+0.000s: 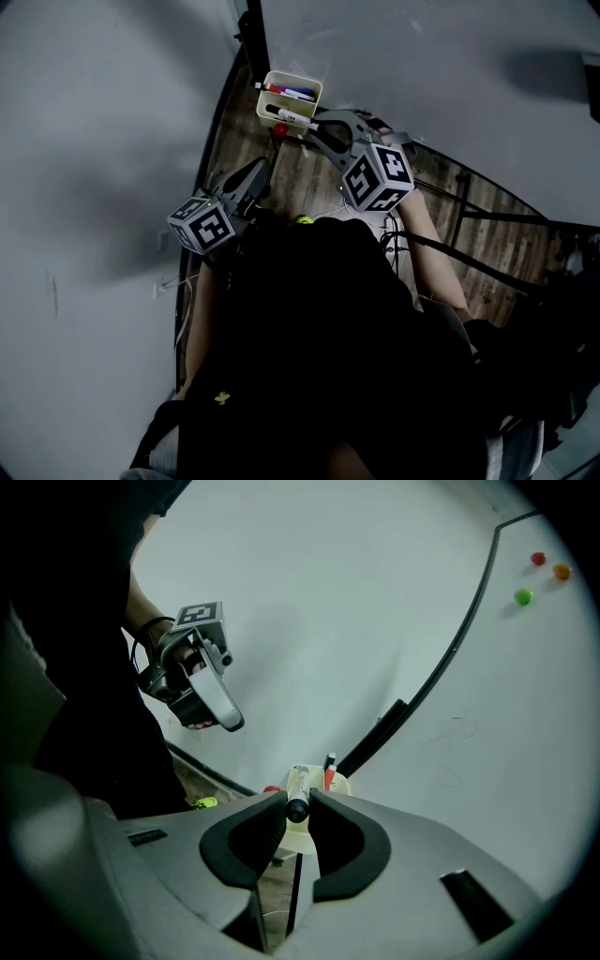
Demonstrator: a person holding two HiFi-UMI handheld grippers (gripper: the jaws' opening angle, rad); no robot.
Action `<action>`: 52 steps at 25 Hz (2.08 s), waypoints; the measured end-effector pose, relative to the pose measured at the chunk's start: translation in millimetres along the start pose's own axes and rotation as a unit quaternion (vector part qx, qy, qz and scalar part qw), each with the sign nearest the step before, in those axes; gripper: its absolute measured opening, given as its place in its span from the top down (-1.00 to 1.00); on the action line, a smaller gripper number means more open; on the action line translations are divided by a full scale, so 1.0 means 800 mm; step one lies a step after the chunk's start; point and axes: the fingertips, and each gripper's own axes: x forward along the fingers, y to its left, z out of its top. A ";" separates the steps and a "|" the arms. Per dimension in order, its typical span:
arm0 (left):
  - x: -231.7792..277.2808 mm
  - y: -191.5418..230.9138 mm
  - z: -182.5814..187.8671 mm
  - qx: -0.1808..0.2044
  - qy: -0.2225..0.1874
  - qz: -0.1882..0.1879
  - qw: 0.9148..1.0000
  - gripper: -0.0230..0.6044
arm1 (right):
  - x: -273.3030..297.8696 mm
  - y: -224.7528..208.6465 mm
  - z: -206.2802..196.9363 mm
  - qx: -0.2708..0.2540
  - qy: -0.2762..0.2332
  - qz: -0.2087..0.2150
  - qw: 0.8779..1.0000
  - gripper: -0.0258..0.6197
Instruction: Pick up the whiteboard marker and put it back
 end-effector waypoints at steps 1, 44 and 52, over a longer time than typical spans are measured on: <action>0.000 0.001 0.001 0.000 -0.001 0.001 1.000 0.82 | -0.002 0.001 0.002 0.002 -0.002 -0.001 1.000 0.65; 0.005 0.013 -0.010 -0.020 -0.008 0.003 1.000 0.82 | -0.030 -0.024 0.006 0.036 -0.009 -0.060 0.997 0.65; 0.001 0.020 -0.013 -0.023 -0.001 0.012 1.000 0.82 | -0.026 -0.039 -0.006 0.056 0.001 -0.068 0.996 0.65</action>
